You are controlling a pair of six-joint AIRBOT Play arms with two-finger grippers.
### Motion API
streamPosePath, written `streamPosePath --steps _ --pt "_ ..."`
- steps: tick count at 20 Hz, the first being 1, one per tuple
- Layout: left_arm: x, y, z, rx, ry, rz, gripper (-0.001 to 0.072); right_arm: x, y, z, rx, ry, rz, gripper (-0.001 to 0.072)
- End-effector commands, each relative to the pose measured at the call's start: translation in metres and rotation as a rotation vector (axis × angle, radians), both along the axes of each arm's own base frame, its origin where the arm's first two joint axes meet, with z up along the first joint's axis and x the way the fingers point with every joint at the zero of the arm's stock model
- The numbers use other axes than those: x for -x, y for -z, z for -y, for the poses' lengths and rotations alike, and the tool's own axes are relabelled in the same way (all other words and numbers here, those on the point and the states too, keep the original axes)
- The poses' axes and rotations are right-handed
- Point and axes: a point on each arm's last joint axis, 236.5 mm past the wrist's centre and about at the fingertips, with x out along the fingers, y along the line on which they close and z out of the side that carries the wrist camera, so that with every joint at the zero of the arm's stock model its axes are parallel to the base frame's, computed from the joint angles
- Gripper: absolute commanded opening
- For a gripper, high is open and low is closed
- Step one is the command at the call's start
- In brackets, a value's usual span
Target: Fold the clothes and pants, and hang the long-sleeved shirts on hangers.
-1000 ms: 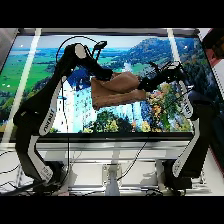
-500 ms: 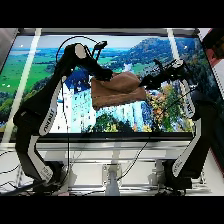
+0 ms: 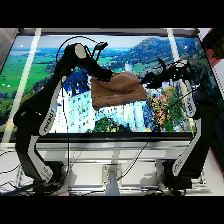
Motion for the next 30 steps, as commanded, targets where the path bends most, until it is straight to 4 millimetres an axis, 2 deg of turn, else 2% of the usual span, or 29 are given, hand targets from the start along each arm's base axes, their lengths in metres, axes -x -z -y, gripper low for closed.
streamPosePath --steps 1,4,9,10,11,12,14,17,19,22,26,28,30 --pt "0.0 0.0 0.0 -0.001 0.002 -0.001 0.0011 0.018 0.015 -0.021 0.001 -0.06 -0.074 0.0689" --pt "0.0 0.0 0.0 -0.001 0.003 0.0 0.0012 0.028 0.02 -0.048 -0.037 -0.094 -0.103 0.0688" --pt "0.0 0.0 0.0 -0.002 0.011 0.005 0.0012 0.019 0.019 -0.09 -0.047 -0.1 -0.04 0.0667" --pt "0.0 0.0 0.0 -0.002 0.011 0.006 0.0012 0.016 0.02 -0.097 -0.041 -0.098 -0.023 0.047" --pt "0.0 0.0 0.0 -0.002 0.011 0.006 0.0012 0.013 0.02 -0.101 -0.035 -0.091 -0.006 0.0157" --pt "0.0 0.0 0.0 -0.002 0.011 0.006 0.0011 0.011 0.018 -0.104 -0.035 -0.093 0.008 0.0041" --pt "0.0 0.0 0.0 -0.002 0.011 0.006 0.0011 0.012 0.0 -0.112 -0.077 -0.147 0.064 0.0039" --pt "0.0 -0.001 -0.001 -0.001 0.009 0.007 0.0011 0.007 -0.051 -0.107 -0.178 -0.189 0.184 0.0038" --pt "0.0 -0.008 -0.001 0.005 0.009 0.02 0.0011 -0.004 -0.095 -0.086 -0.252 -0.136 0.246 0.0038" --pt "0.001 -0.036 -0.003 0.024 0.004 0.07 0.0012 -0.012 -0.151 -0.03 -0.291 -0.05 0.33 0.0038" --pt "0.005 -0.095 -0.01 0.067 0.001 0.191 0.0012 0.03 -0.202 0.058 -0.294 -0.047 0.34 0.0039" --pt "0.01 -0.127 -0.015 0.085 0.007 0.259 0.0012 0.033 -0.224 0.11 -0.258 0.072 0.375 0.0039" --pt "0.016 -0.153 -0.021 0.098 0.015 0.318 0.0011 0.047 -0.244 0.172 -0.186 0.194 0.428 0.0039"
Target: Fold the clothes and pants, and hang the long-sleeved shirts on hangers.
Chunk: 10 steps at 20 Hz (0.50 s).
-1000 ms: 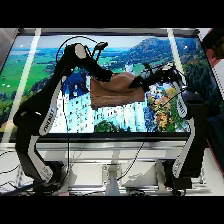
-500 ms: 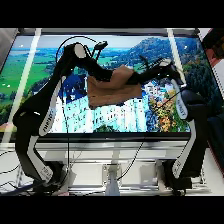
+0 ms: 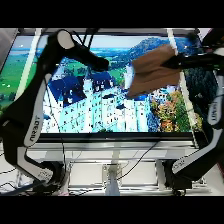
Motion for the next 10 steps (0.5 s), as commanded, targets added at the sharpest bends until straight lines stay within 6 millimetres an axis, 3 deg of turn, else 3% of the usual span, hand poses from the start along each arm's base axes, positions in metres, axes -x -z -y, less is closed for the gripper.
streamPosePath --steps 1,3,5,8,10 --pt "0.01 -0.051 -0.011 0.029 0.003 0.112 0.0011 0.035 -0.039 0.1 0.052 0.205 0.034 0.0039" --pt "0.013 -0.074 -0.018 0.049 -0.013 0.162 0.0012 0.062 -0.058 0.166 0.087 0.382 0.048 0.0039" --pt "0.016 -0.095 -0.024 0.064 -0.022 0.216 0.0011 0.102 -0.066 0.228 0.124 0.57 0.01 0.0039" --pt "0.017 -0.115 -0.034 0.078 -0.042 0.263 0.0011 0.189 -0.059 0.308 0.173 0.847 -0.145 0.0039" --pt "0.016 -0.119 -0.04 0.079 -0.054 0.272 0.0012 0.258 -0.044 0.346 0.173 1.033 -0.307 0.0039"
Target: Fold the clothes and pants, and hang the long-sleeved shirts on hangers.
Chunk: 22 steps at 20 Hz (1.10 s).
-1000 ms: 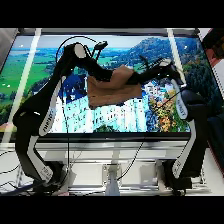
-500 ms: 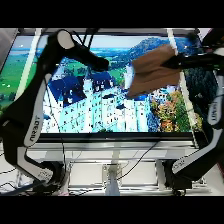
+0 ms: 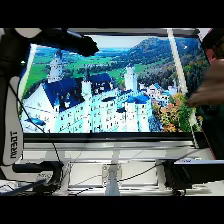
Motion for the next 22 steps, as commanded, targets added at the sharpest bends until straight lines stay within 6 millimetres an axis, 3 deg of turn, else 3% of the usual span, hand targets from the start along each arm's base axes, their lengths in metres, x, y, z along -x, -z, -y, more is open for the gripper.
streamPosePath --steps 1,3,5,8,12,13,14,15,22 --pt "0.0 -0.015 -0.009 0.011 -0.019 0.039 0.0012 0.131 0.023 0.074 -0.065 0.423 -0.252 0.0039" --pt "-0.001 -0.016 -0.011 0.012 -0.023 0.041 0.0011 0.208 0.044 0.099 -0.12 0.692 -0.433 0.0039" --pt "-0.006 -0.02 -0.01 0.026 -0.034 0.061 0.0012 0.273 0.056 0.109 -0.149 0.877 -0.551 0.0039" --pt "-0.013 -0.028 -0.01 0.049 -0.052 0.096 0.0012 0.312 0.059 0.111 -0.189 0.987 -0.564 0.0039" --pt "-0.015 -0.03 -0.01 0.054 -0.057 0.105 0.0012 0.317 0.058 0.112 -0.192 0.997 -0.561 0.0066" --pt "-0.015 -0.03 -0.01 0.054 -0.057 0.105 0.0011 0.316 0.058 0.112 -0.191 0.994 -0.561 0.024" --pt "-0.015 -0.03 -0.01 0.054 -0.057 0.105 0.0011 0.316 0.058 0.112 -0.19 0.994 -0.562 0.0496" --pt "-0.015 -0.03 -0.01 0.054 -0.057 0.105 0.0011 0.316 0.058 0.111 -0.186 0.99 -0.561 0.0647" --pt "-0.015 -0.03 -0.01 0.054 -0.057 0.105 0.0012 0.318 0.059 0.112 -0.183 0.992 -0.567 0.0639"
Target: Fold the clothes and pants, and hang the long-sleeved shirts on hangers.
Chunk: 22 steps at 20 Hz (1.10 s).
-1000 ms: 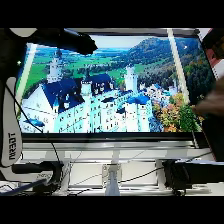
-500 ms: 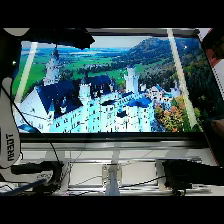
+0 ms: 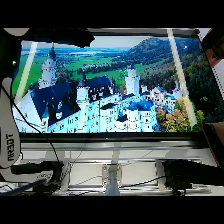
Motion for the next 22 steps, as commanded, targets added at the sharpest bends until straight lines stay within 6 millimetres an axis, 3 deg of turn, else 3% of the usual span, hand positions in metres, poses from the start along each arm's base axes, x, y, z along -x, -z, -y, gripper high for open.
streamPosePath --steps 1,3,4,5,8,11,14,16,17,19,20,22 --pt "0.0 0.0 0.0 0.0 -0.001 0.002 0.0012 -0.003 -0.001 0.002 0.006 -0.001 0.014 0.0512" --pt "0.0 0.0 -0.001 0.0 -0.002 0.002 0.0012 -0.025 -0.011 0.01 0.048 -0.027 0.116 0.0193" --pt "0.0 0.0 -0.001 0.0 -0.002 0.002 0.0012 -0.042 -0.018 0.014 0.086 -0.071 0.178 0.0071" --pt "0.0 0.0 -0.001 0.0 -0.002 0.002 0.0012 -0.063 -0.027 0.016 0.134 -0.143 0.229 0.004" --pt "0.0 0.0 -0.001 0.0 -0.002 0.002 0.0012 -0.123 -0.034 0.006 0.149 -0.291 0.277 0.0039" --pt "0.0 0.0 -0.001 0.0 -0.001 0.001 0.0012 -0.211 -0.048 -0.026 0.169 -0.51 0.34 0.0039" --pt "0.0 0.0 -0.001 0.0 -0.001 0.001 0.0012 -0.311 -0.077 -0.095 0.234 -0.824 0.379 0.0038" --pt "0.0 0.0 -0.001 0.0 -0.001 0.001 0.0012 -0.369 -0.1 -0.166 0.292 -1.057 0.418 0.0038" --pt "0.0 0.0 -0.001 0.0 -0.001 0.001 0.0012 -0.389 -0.107 -0.205 0.299 -1.16 0.438 0.0038" --pt "0.0 0.0 -0.001 0.0 -0.001 0.001 0.0012 -0.41 -0.111 -0.292 0.266 -1.375 0.452 0.0038" --pt "0.0 0.0 -0.001 0.0 -0.001 0.001 0.0012 -0.411 -0.11 -0.334 0.24 -1.48 0.447 0.0038" --pt "0.0 0.0 -0.001 0.0 -0.001 0.001 0.0012 -0.399 -0.099 -0.393 0.215 -1.654 0.359 0.0038"
